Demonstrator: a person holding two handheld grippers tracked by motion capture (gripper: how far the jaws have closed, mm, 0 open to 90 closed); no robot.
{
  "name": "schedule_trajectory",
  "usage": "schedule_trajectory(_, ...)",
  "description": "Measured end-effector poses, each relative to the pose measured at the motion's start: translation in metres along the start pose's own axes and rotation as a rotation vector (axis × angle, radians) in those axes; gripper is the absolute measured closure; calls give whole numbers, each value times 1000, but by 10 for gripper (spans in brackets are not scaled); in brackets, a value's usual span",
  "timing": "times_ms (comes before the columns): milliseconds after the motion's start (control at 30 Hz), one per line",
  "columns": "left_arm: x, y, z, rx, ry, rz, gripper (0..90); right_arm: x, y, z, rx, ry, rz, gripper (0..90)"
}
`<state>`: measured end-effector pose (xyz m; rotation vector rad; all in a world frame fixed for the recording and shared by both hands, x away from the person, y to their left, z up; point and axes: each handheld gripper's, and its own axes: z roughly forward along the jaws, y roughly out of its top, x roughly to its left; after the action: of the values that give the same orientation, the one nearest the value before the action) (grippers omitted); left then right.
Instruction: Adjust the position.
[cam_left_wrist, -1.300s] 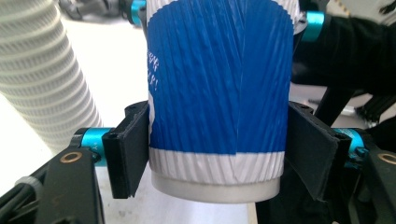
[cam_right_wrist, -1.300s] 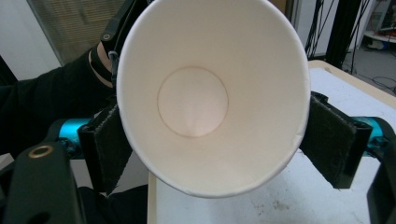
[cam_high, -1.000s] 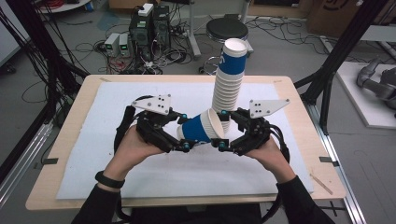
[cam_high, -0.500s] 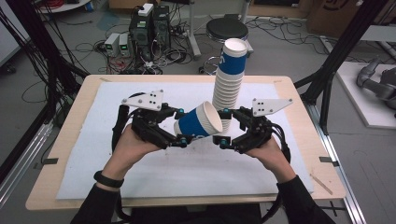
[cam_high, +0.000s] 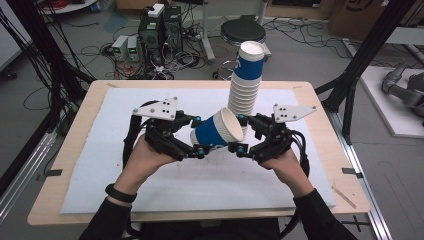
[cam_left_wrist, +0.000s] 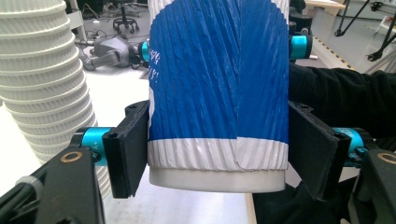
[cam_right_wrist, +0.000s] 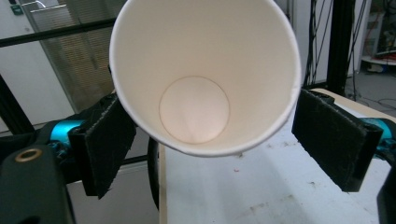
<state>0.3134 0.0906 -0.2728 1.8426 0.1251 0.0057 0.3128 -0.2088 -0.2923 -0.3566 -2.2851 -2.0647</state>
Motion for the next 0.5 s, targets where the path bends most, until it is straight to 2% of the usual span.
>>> schedule_trajectory(133,0,-2,5,35,-7,9,278,2,0,1,-2,9,-8,160)
schedule_trajectory(300,0,-4,10,50,-9,8,280,3,1,-1,-7,6,-24,198)
schedule_trajectory(500,-1,-4,11,84,-6,18,274,3,1,0,9,4,-38,202)
